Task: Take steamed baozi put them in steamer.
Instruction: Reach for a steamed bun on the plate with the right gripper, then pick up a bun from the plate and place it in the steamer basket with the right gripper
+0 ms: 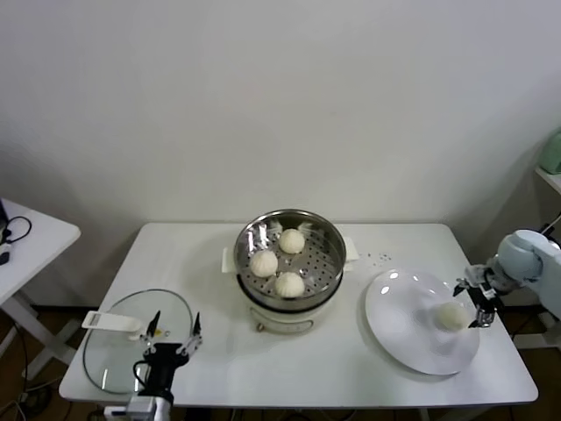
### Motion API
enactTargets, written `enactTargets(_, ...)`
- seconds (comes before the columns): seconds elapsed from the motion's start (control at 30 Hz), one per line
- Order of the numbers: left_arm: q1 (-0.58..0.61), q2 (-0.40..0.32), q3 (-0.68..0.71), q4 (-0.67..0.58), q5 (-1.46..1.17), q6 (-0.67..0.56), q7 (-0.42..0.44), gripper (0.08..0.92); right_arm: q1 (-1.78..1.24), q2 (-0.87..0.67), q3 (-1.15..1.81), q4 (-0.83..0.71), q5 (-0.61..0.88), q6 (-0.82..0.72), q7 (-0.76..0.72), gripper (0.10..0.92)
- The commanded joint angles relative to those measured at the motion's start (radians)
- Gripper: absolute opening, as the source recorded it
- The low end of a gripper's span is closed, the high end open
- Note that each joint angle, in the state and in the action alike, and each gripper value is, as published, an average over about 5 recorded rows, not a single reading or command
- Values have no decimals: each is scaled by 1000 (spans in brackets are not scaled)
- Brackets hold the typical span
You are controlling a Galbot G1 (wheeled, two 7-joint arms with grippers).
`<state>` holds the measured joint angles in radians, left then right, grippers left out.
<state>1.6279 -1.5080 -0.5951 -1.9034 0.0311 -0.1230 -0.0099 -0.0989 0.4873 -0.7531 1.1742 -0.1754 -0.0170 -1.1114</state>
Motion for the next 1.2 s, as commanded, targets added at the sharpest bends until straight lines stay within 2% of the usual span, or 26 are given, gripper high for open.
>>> enactTargets(0.03,-3,0,1,6,2,2,0,823,-65,51,59,-58,-50,7,0,823)
enactTargets(0.67,-6,-4,3,6,4,4,-1,823,-54,81,46,-75,-32,5,-9,819)
enactTargets(0.93,-7,-3,6,3,6,7,-1,823,-39,76,29,-75,-10,0,-10,734)
enactTargets(1.07,-9,-3,6,-1,6,9,-2,823,-6,69,-3,-75,50,-18,-5,705)
enactTargets(1.2,-9,-4,9,0,5,10,-2,823,100,57,-116,-72,217,-73,15,696)
